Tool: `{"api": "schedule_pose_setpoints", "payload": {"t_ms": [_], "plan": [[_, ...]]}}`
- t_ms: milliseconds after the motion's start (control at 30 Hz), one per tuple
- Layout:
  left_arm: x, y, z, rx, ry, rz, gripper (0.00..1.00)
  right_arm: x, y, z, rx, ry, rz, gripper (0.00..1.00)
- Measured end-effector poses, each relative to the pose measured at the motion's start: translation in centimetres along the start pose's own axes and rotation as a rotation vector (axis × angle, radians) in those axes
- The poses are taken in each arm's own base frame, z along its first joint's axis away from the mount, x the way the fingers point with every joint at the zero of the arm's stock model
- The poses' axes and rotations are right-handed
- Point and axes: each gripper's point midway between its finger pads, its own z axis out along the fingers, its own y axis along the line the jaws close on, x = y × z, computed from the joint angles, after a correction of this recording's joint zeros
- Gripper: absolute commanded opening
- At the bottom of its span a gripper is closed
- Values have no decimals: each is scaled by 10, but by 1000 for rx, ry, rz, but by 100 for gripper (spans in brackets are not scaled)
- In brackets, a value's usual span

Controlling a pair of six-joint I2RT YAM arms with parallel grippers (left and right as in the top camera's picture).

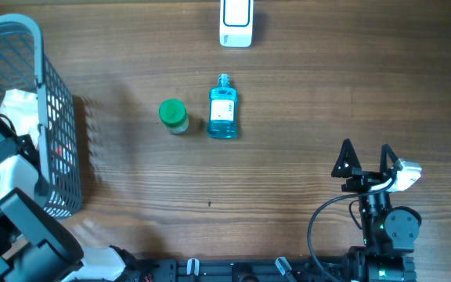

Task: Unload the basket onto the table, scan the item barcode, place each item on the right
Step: 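Reach the left gripper into the basket and grasp the paper packet, then lift the paper packet out and set it right of the blue bottle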

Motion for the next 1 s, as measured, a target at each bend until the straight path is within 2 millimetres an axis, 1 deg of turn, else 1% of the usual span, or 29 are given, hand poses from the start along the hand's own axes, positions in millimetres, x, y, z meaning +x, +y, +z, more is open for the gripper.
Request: {"api": "schedule_pose_setpoints", "payload": {"t_ms": [133,200,267,367,400,433,533,633,767,800,900,1000], "plan": [[4,-1,-8,21,30,4,4,0,0,0,0,0,0,100],[3,-5,-17,48,37,6,4,0,0,0,0,0,0,100],[-2,-14,-31,94,24,9,4,0,0,0,0,0,0,100],[-17,-33,-60,186,-15,5,4,0,0,0,0,0,0,100],[-18,-34,-63,195,-19,4,4,0,0,0,0,0,0,100],[-25,-43,-80,248,-38,-3,4,0,0,0,0,0,0,100],[-35,-55,-109,329,-70,-16,4,0,0,0,0,0,0,100],[-48,-68,-150,445,-109,-34,4,0,0,0,0,0,0,100],[-59,-79,-200,583,-147,-49,4,0,0,0,0,0,0,100],[-61,-81,-210,609,-152,-51,4,0,0,0,0,0,0,100],[-66,-94,-247,718,-151,-47,4,0,0,0,0,0,0,100],[-63,-112,-281,841,-113,-24,4,0,0,0,0,0,0,100]]}}
